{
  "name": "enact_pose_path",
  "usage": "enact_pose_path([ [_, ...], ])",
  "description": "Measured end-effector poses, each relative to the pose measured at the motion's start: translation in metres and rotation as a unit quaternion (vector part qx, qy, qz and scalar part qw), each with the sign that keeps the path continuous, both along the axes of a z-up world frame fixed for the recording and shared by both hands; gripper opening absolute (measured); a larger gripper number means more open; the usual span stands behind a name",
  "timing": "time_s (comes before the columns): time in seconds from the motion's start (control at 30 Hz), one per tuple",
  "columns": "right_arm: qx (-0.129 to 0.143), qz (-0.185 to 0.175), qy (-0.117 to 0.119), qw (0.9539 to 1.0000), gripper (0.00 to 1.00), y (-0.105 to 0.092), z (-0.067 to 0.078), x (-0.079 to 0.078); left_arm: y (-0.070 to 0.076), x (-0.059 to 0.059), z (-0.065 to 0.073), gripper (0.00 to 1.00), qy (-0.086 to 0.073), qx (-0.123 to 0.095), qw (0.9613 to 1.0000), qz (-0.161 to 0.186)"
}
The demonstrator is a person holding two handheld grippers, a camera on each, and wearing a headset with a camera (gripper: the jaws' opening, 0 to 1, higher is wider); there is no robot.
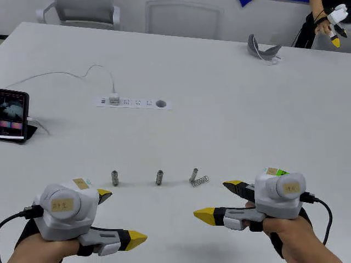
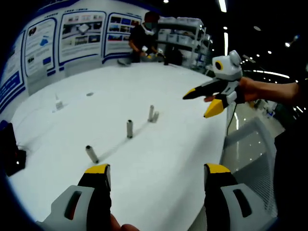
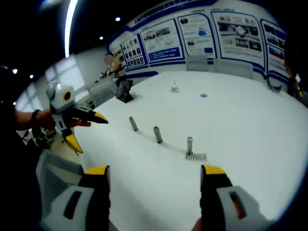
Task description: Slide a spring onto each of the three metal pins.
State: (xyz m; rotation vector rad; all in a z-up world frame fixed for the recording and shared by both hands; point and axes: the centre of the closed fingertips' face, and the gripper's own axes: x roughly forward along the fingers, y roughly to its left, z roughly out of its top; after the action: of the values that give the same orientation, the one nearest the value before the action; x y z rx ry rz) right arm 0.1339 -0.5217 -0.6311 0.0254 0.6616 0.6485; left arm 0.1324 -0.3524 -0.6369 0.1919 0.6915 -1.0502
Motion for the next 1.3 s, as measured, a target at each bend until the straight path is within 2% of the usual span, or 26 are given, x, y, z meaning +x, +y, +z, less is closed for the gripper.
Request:
enact_pose_path([
  [0.63, 0.003, -0.026, 0.003, 0.9997, 0.80, -0.020, -0.001, -0.011, -0.037, 0.000, 0.001, 0.79, -0.002, -0.004, 0.9991, -0.041],
  [1.03, 0.005, -0.043, 0.006, 0.9991, 0.80, -0.036, 0.001, -0.017, -0.077, -0.005, -0.002, 0.78, -0.002, -0.007, 0.9968, -0.080],
  [1.23, 0.005, -0.055, 0.004, 0.9984, 0.80, -0.047, 0.002, -0.019, -0.098, -0.003, -0.010, 0.77, -0.010, 0.009, 0.9944, -0.105],
  [1.3, 0.006, -0.058, 0.004, 0.9983, 0.80, -0.049, 0.003, -0.019, -0.106, -0.003, -0.011, 0.77, -0.010, 0.007, 0.9938, -0.111],
])
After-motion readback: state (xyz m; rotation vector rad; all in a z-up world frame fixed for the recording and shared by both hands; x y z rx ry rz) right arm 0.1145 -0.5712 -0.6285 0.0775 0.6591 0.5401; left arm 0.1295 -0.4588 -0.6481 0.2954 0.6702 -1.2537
